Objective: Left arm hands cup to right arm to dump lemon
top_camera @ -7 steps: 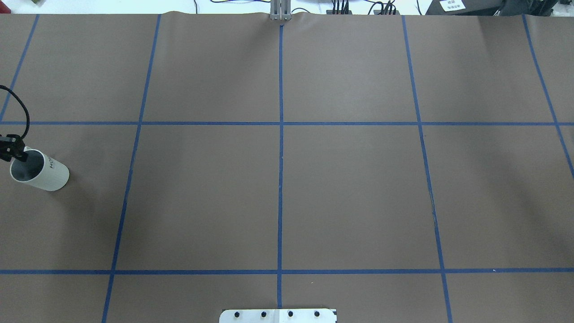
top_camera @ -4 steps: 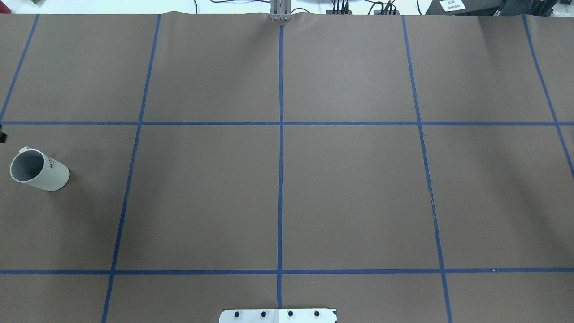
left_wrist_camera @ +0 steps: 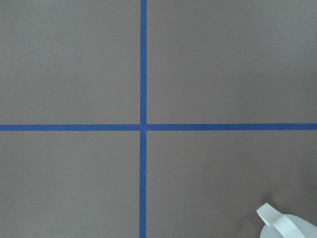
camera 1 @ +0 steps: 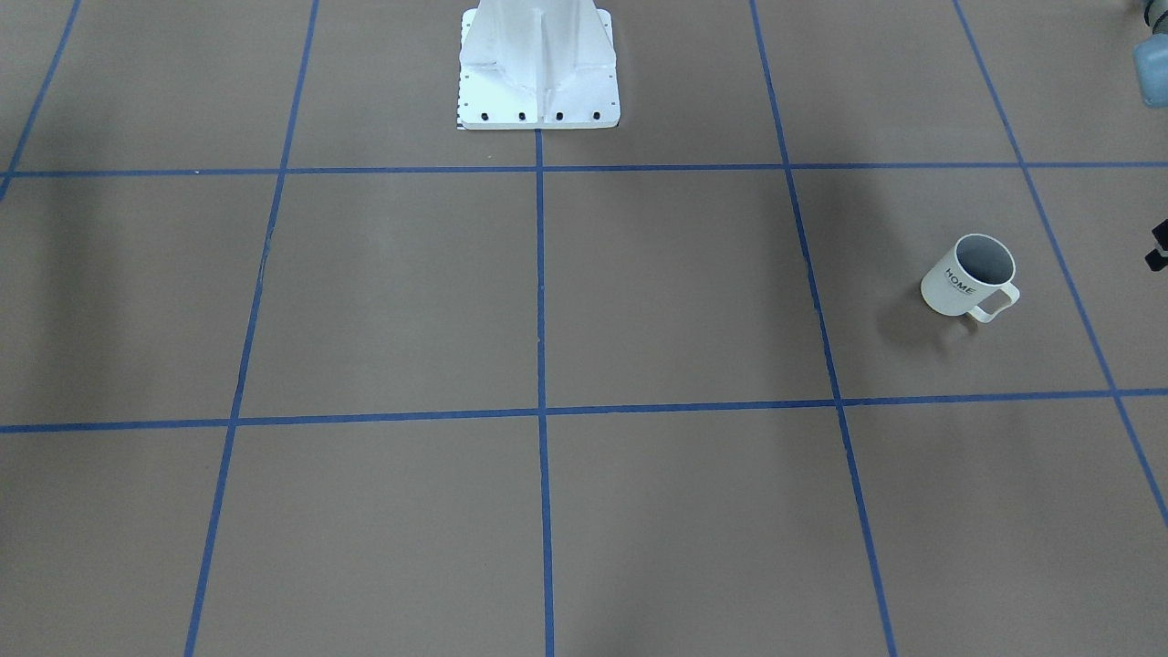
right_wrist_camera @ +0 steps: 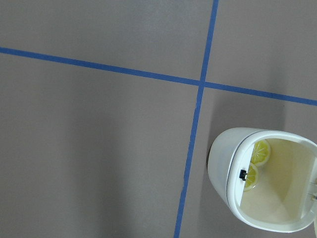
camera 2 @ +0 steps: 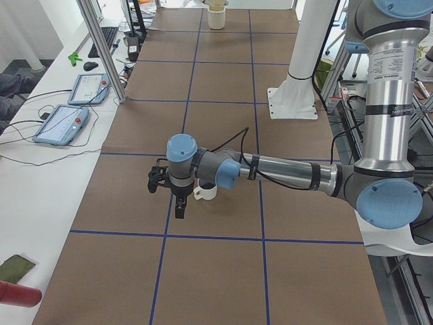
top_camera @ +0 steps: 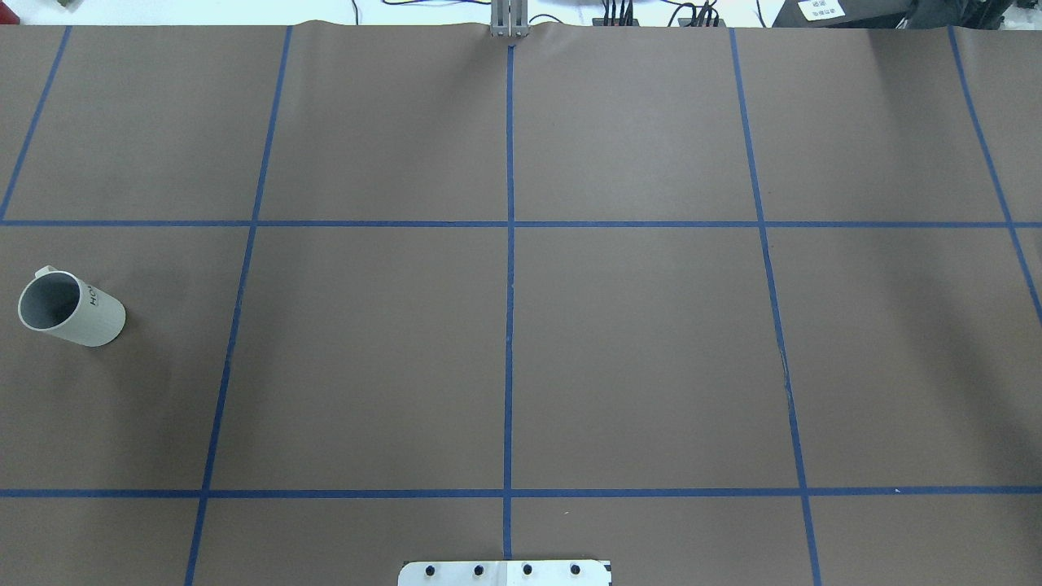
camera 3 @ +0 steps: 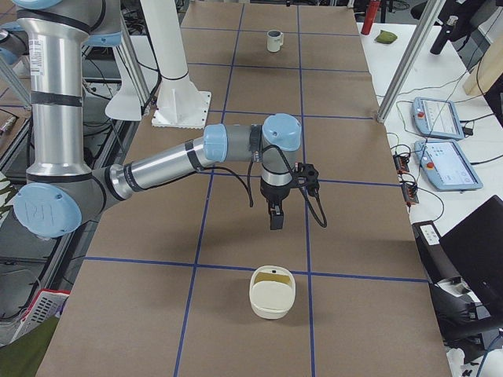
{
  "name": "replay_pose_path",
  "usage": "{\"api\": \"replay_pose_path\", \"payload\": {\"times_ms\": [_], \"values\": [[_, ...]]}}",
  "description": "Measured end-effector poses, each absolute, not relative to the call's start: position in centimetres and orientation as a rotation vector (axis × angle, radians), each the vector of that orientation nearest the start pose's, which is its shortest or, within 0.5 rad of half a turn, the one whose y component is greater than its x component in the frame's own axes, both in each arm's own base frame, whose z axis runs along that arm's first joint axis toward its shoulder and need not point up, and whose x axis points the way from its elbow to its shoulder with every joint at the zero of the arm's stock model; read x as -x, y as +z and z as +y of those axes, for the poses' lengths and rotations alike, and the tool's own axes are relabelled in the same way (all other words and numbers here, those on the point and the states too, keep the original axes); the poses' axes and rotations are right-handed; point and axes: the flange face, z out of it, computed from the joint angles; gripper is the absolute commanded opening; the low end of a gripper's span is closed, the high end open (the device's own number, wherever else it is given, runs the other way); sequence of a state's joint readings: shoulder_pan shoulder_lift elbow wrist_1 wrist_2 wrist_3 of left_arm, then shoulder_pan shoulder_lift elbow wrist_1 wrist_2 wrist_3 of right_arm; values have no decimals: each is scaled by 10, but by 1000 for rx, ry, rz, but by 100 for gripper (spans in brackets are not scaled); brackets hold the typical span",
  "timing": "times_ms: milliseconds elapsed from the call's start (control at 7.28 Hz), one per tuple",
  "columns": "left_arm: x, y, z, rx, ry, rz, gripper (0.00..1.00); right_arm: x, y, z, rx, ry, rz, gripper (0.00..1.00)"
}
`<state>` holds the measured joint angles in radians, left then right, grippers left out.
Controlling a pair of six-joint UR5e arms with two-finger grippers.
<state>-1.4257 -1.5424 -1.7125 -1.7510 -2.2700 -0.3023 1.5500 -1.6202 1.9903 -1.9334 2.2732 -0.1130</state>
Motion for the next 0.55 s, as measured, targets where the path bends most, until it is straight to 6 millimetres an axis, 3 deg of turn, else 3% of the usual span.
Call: {"api": "replay_pose_path", "payload": {"times_ms": [550], "values": [[17,601,-499,-126,18,716,100,-60,543,-432,9,-106,-739,100]]}}
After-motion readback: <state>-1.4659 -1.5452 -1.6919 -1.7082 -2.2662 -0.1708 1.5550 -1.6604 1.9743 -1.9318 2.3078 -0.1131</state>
